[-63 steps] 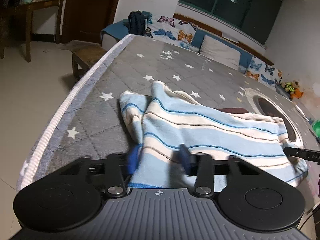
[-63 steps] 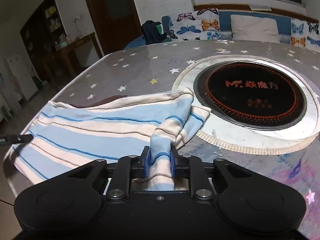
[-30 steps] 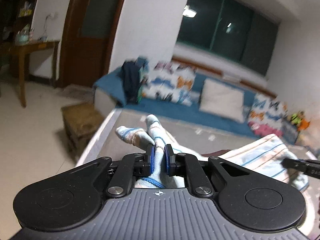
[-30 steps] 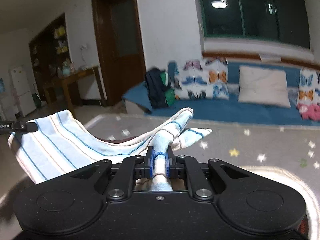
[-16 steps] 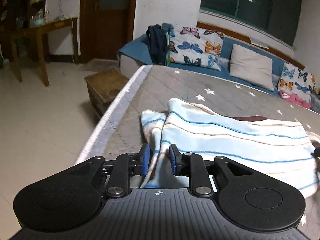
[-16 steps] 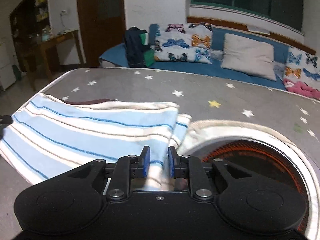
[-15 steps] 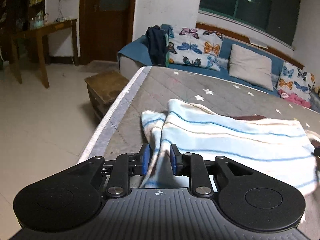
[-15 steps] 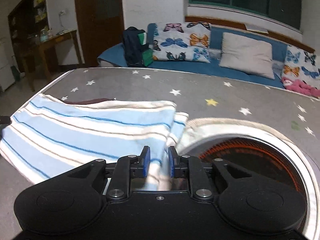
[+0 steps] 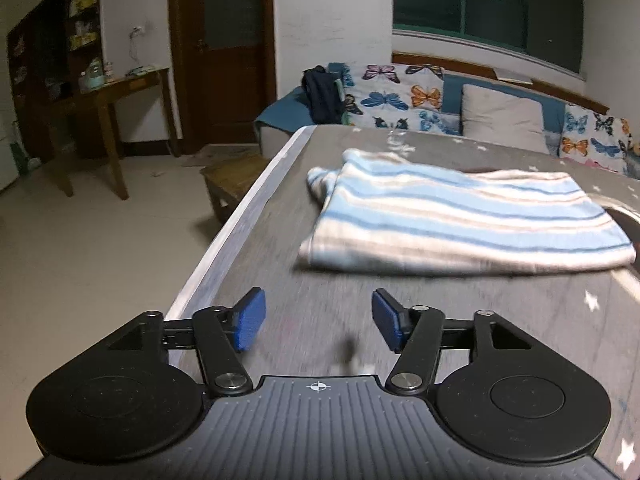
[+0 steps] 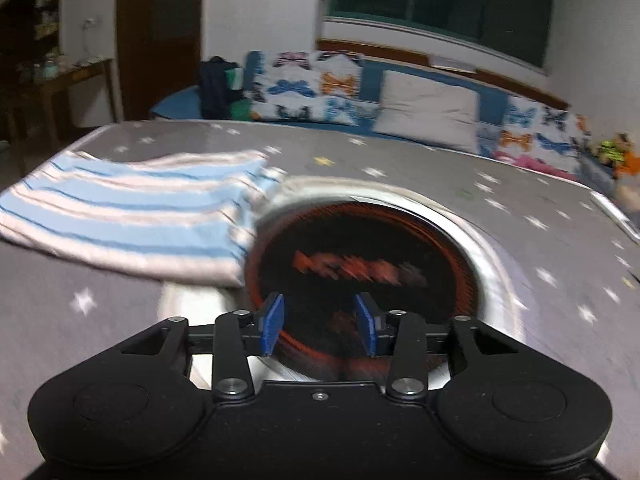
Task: Fold clothes
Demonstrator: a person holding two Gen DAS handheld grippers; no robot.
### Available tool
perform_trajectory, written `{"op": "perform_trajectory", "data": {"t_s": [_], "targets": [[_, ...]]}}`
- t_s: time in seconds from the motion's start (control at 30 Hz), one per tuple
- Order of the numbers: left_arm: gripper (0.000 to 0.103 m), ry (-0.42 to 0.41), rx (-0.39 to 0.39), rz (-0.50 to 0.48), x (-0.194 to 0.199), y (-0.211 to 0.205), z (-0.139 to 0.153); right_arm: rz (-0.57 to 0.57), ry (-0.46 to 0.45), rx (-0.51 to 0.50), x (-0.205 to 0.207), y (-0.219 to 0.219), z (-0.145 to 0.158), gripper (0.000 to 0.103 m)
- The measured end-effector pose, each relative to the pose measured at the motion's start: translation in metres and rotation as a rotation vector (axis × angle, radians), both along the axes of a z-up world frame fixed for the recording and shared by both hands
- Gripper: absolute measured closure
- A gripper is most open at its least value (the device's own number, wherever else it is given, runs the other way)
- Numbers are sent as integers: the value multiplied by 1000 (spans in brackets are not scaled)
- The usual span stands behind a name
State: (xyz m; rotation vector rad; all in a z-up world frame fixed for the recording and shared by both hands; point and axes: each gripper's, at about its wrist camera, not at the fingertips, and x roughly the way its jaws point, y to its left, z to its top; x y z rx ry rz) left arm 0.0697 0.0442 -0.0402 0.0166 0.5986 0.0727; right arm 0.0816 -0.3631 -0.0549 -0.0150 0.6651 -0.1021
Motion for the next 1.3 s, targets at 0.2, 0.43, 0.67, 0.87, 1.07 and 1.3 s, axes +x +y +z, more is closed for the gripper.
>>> {"op": "perform_trajectory", "data": {"t_s": [0.2,0.43,0.67,0.87,1.07,1.3], "targets": [[38,-8,10,62,-10,2,-13,-135,-2,-40,-26,-41,-13,52],[32,-8,6,94,-13,2,-21,-238,-7,-14,-32,-78,-27,51],[23,-2,7,100,-12,2,-22,-262,-9,-21,-29,-88,-34,40],[19,2,-2,105,-12,3,-22,-263,-7,-33,-27,-87,-38,29],[18,2,-6,101,-12,3,-22,-271,-6,-22,-32,-96,-38,21],[17,4,-10,100,-12,3,-23,-280,12,-1,-32,-100,-39,1]]}}
